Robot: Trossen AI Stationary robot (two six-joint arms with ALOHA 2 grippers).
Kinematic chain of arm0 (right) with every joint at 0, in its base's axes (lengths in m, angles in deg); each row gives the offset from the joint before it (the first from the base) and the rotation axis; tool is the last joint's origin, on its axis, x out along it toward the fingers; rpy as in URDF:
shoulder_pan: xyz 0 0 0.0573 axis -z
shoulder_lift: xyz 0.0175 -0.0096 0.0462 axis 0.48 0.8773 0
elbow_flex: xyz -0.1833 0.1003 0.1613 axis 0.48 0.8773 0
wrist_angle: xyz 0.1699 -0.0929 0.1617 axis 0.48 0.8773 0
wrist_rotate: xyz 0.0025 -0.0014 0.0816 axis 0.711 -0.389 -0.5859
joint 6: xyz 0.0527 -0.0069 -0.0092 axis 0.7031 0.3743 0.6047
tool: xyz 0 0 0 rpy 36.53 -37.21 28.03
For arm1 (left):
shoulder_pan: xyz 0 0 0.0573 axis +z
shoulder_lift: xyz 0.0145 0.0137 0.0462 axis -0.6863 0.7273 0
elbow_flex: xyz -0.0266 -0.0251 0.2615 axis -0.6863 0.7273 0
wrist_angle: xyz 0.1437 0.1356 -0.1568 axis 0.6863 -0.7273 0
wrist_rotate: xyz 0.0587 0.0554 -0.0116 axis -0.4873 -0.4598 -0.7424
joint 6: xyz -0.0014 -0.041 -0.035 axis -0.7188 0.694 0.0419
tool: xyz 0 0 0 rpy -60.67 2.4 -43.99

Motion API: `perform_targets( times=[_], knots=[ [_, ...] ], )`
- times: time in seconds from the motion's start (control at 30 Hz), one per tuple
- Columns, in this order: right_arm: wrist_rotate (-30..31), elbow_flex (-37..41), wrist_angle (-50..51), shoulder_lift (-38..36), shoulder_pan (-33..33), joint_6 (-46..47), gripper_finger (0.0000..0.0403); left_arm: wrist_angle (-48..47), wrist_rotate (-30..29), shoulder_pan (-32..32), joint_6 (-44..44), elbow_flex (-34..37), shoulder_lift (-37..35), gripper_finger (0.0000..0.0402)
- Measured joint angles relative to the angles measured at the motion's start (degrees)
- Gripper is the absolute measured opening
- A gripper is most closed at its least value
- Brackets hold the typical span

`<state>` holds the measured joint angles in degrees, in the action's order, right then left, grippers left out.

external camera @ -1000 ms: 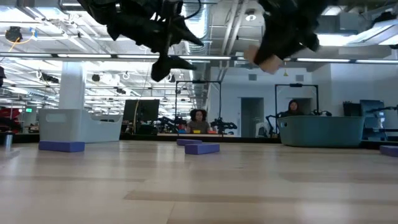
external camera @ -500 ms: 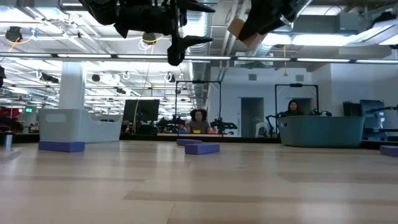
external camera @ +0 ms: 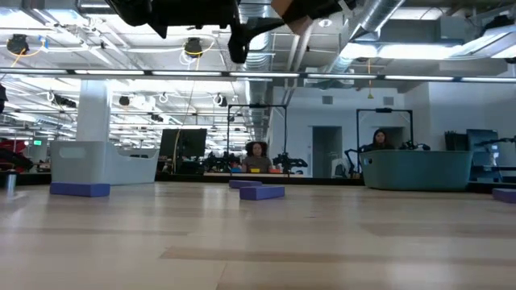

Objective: Sort & place blocks by color
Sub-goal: Put the light brown block into the white bin

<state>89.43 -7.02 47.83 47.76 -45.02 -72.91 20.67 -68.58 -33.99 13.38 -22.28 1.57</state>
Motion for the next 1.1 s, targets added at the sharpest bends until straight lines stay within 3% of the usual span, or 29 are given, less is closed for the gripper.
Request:
perform_targets(
  times=[0.2, 0.37, 0.5, 0.7, 0.87, 1.1],
  knots=[
    [-8.0, 0.0, -7.2, 0.0, 0.4, -0.3, 0.0134, 5.5, 1.4, -2.8, -21.3, 0.0, 0.0, 0.0261],
    [-9.0, 0.0, -14.8, 0.0, -0.2, -0.3, 0.0134, 8.1, 0.9, -5.3, -32.5, 0.0, 0.0, 0.0249],
    [-8.9, 0.0, -17.4, 0.0, -0.2, 0.5, 0.0136, 8.9, 1.0, -5.6, -33.3, 0.0, -0.1, 0.0204],
    [-9.4, 0.0, -18.4, 0.0, -0.2, 2.7, 0.0136, 11.1, 2.9, -4.6, -32.5, 0.0, -0.1, 0.0103],
    [-9.5, 0.0, -19.5, 0.0, -0.1, 3.1, 0.0136, 11.3, 6.8, -2.7, -30.4, 0.0, 0.0, 0.0102],
    [-9.2, 0.0, -21.4, 0.0, -0.1, 2.9, 0.0136, 13.2, 7.3, -2.5, -29.8, 0.0, 0.0, 0.0103]
  ],
)
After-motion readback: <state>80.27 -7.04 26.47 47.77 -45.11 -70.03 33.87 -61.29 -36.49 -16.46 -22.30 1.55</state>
